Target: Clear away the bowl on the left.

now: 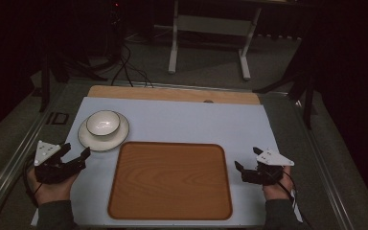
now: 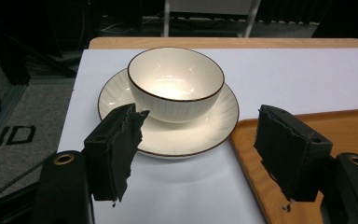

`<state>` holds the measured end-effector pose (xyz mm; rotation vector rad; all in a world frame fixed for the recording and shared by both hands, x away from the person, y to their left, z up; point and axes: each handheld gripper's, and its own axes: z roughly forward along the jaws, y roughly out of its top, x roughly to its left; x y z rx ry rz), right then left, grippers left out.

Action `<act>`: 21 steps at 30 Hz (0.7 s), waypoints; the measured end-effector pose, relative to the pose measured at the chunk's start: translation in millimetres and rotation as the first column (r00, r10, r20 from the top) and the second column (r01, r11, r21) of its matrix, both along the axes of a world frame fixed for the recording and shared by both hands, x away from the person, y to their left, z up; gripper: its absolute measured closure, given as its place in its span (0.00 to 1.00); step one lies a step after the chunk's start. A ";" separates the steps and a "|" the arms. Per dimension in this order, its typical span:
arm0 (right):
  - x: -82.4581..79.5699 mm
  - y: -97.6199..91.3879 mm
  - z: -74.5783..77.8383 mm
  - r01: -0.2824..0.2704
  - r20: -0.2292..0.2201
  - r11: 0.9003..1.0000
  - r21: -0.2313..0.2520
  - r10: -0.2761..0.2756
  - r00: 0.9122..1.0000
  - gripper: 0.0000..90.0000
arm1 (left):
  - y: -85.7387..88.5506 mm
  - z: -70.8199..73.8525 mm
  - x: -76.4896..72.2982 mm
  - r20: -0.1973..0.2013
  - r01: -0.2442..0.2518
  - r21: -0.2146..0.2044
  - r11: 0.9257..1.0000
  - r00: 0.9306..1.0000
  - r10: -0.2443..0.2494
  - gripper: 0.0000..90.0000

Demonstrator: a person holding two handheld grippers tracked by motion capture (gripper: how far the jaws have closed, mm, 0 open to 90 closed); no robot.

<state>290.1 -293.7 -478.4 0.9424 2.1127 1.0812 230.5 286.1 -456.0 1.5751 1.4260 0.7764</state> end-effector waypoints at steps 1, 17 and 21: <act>0.0 0.0 0.0 0.000 0.000 1.000 0.000 0.000 1.000 0.16 | 0.5 -0.1 -0.3 0.000 0.000 0.000 1.000 1.000 0.000 0.34; -2.2 -0.2 2.4 0.020 0.034 1.000 0.003 -0.020 0.999 0.16 | -2.4 -2.8 4.2 -0.013 -0.007 -0.020 1.000 1.000 0.007 0.37; -2.1 -0.6 2.7 0.031 0.040 0.999 0.004 -0.032 0.999 0.15 | -4.2 -0.5 7.2 -0.018 -0.001 -0.022 1.000 1.000 0.001 0.37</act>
